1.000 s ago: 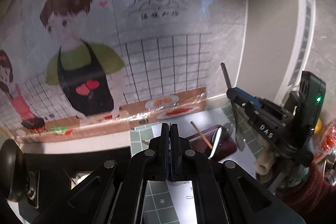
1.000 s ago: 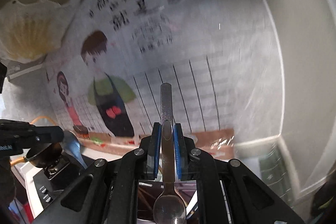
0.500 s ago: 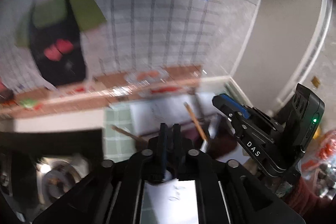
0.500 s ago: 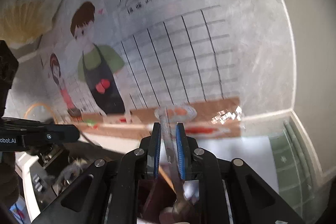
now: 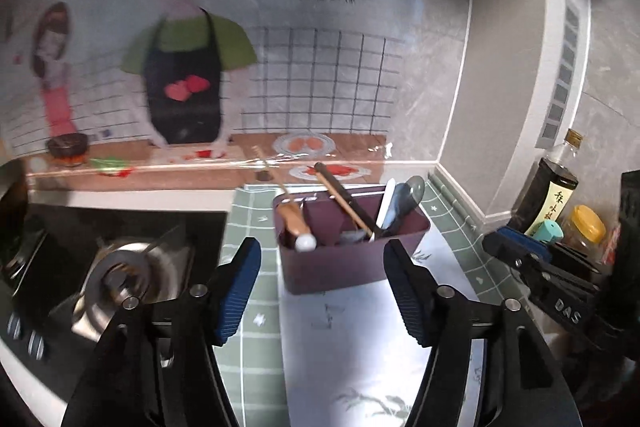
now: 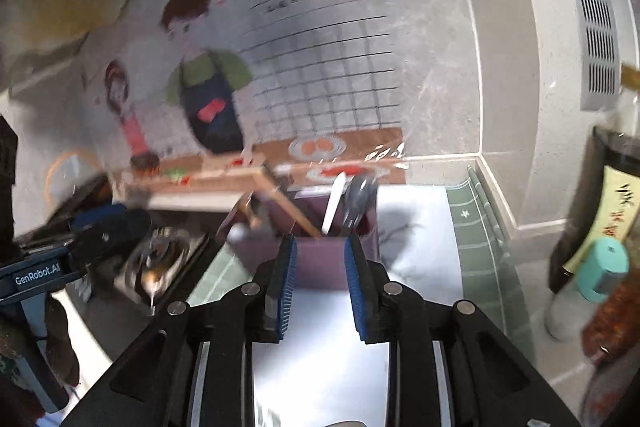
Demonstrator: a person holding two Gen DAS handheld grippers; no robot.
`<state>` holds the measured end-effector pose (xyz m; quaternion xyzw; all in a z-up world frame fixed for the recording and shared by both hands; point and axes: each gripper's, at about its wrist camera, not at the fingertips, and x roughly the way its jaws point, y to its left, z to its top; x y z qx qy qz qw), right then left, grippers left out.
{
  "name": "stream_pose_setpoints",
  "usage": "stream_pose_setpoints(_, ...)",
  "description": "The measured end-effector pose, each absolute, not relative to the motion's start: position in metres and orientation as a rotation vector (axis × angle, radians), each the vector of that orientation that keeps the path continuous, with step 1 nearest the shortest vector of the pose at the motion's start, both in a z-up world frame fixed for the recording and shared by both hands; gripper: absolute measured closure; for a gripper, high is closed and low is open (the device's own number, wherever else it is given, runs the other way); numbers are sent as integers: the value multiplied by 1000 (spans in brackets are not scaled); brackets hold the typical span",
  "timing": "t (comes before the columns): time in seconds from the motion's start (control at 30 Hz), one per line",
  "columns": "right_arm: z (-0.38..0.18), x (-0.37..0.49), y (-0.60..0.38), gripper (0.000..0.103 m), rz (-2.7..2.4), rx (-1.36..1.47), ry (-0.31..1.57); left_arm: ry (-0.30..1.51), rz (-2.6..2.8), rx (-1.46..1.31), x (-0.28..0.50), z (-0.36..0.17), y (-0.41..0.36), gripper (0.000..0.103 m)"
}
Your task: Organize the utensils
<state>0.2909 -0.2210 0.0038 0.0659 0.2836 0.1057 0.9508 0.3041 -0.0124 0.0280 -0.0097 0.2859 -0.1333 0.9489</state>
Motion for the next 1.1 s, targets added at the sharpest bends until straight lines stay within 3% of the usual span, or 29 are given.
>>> stream_pose_setpoints(0.33,5,222,-196,77,184,53,608,516,-93,35,226,15,-7,37)
stream_pose_setpoints(1.1,3,196,-194,77,148,18,600,598,-123,27,208,3,-12,37)
